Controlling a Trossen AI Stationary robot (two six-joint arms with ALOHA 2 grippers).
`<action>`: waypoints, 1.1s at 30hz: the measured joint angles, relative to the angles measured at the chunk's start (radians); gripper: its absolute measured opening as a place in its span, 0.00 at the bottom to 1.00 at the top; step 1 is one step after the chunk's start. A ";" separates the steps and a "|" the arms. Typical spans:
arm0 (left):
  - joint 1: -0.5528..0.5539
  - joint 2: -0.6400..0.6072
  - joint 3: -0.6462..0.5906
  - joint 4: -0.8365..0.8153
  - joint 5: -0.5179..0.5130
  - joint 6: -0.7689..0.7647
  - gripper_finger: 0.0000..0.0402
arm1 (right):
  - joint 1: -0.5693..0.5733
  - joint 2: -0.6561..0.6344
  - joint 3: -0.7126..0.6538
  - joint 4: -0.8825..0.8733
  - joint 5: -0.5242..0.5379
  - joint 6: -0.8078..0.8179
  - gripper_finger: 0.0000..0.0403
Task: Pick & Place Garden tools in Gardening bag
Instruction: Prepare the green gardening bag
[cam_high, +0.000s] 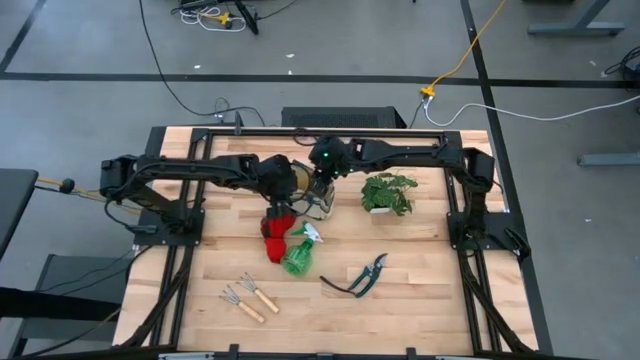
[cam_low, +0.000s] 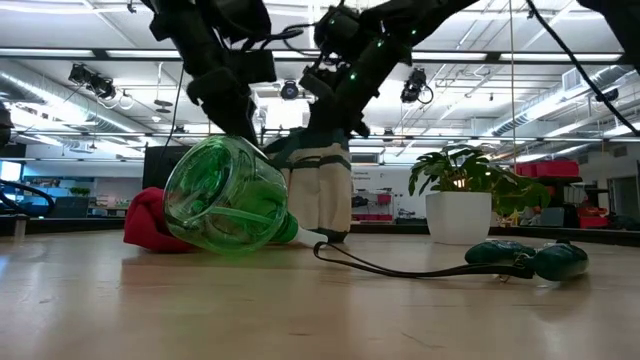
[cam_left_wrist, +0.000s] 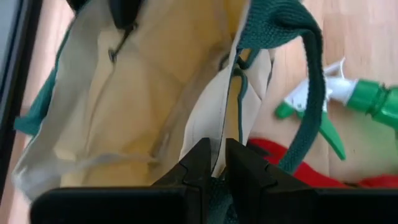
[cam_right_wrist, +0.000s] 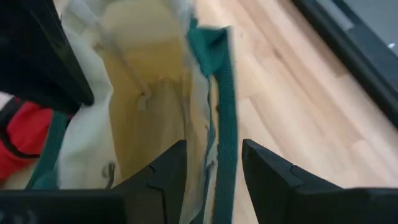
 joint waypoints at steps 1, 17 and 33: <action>0.000 0.001 0.000 -0.006 0.000 0.001 0.14 | 0.000 0.010 -0.001 0.001 -0.007 0.000 0.38; 0.000 0.003 -0.001 -0.002 -0.007 0.019 0.14 | 0.000 0.022 -0.001 0.012 0.005 -0.026 0.34; 0.000 0.003 -0.001 -0.003 -0.007 0.019 0.02 | 0.000 0.022 -0.001 -0.005 0.002 -0.018 0.02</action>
